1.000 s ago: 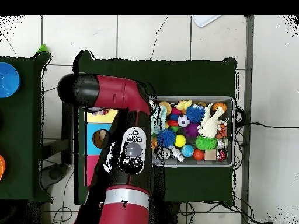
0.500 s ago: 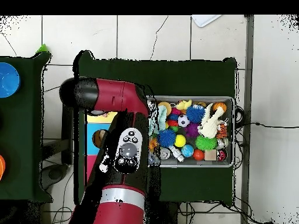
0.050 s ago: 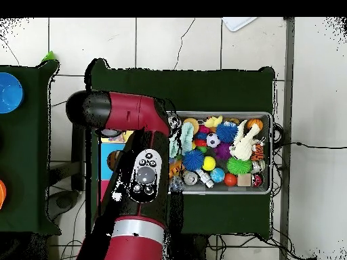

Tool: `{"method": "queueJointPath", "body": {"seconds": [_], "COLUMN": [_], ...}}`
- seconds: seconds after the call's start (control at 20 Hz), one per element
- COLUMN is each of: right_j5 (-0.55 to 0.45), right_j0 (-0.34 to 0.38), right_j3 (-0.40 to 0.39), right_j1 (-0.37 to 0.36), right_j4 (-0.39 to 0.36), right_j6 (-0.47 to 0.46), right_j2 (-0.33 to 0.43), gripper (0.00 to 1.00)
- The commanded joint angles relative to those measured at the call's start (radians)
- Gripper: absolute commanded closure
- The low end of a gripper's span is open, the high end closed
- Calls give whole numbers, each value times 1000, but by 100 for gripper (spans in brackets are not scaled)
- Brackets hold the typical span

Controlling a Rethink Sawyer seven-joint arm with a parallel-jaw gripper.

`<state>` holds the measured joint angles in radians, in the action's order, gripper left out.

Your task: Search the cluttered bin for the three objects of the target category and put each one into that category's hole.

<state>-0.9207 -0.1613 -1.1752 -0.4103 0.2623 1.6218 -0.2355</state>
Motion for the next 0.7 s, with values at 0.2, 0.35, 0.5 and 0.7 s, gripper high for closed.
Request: {"method": "queueJointPath", "body": {"seconds": [0.2, 0.35, 0.5, 0.7], "right_j5": [-194, -172, -135, 122], "right_j0": [17, 20, 22, 40], "right_j3": [-108, -115, -112, -172], "right_j1": [13, 26, 49, 48], "right_j4": [93, 120, 139, 184], "right_j6": [293, 286, 275, 214], "right_j2": [94, 106, 112, 160], "gripper": [100, 100, 100, 100]}}
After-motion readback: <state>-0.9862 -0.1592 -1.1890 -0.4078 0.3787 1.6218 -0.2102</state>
